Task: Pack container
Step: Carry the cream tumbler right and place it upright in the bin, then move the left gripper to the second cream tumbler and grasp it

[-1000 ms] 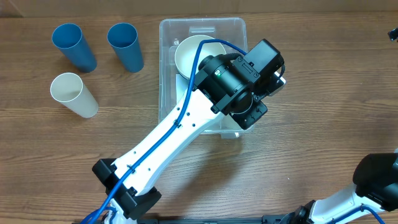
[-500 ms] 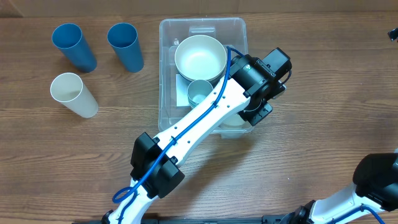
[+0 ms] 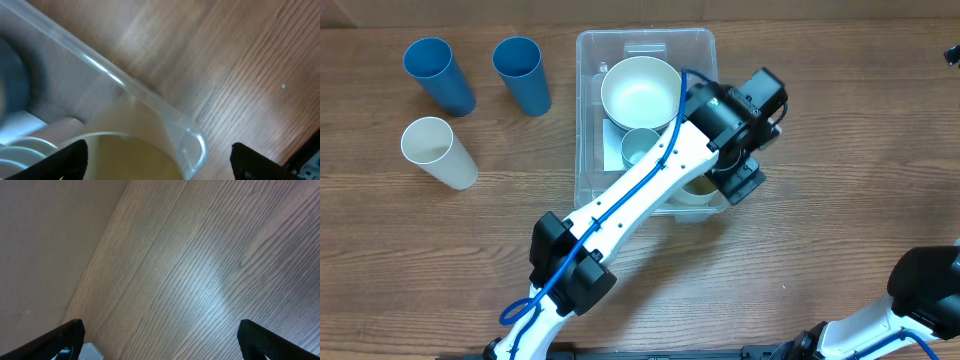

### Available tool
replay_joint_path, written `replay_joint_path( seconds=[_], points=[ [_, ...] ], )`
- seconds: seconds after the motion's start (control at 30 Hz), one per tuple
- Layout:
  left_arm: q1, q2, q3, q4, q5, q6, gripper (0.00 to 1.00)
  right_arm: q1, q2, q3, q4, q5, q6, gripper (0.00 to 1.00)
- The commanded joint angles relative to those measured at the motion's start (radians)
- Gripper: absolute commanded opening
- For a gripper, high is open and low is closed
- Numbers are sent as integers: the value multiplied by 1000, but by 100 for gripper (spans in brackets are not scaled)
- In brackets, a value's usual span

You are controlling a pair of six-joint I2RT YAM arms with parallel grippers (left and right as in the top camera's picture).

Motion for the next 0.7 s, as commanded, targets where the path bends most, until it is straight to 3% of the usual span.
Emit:
replay_joint_path(
  seconds=[0.0,0.13,0.27,0.4,0.47,0.67],
  points=[
    [32,-20,224,-8,0,18,94,3,4,10,3,7,1,100],
    [133,-55,474,-93,-60,-63,98,3,4,10,3,6,1,100],
    [355,-84,528,-249,-160,-202,96,3,4,10,3,6,1,100],
    [617,-91,475,-249,-10,-262,93,3,4,10,3,6,1,100],
    [727,-102,406,-249,58,-261,98,3,4,10,3,7,1,100],
    [813,-312,-21,-249,-177,-254,100,3,4,10,3,7,1,100]
  ],
)
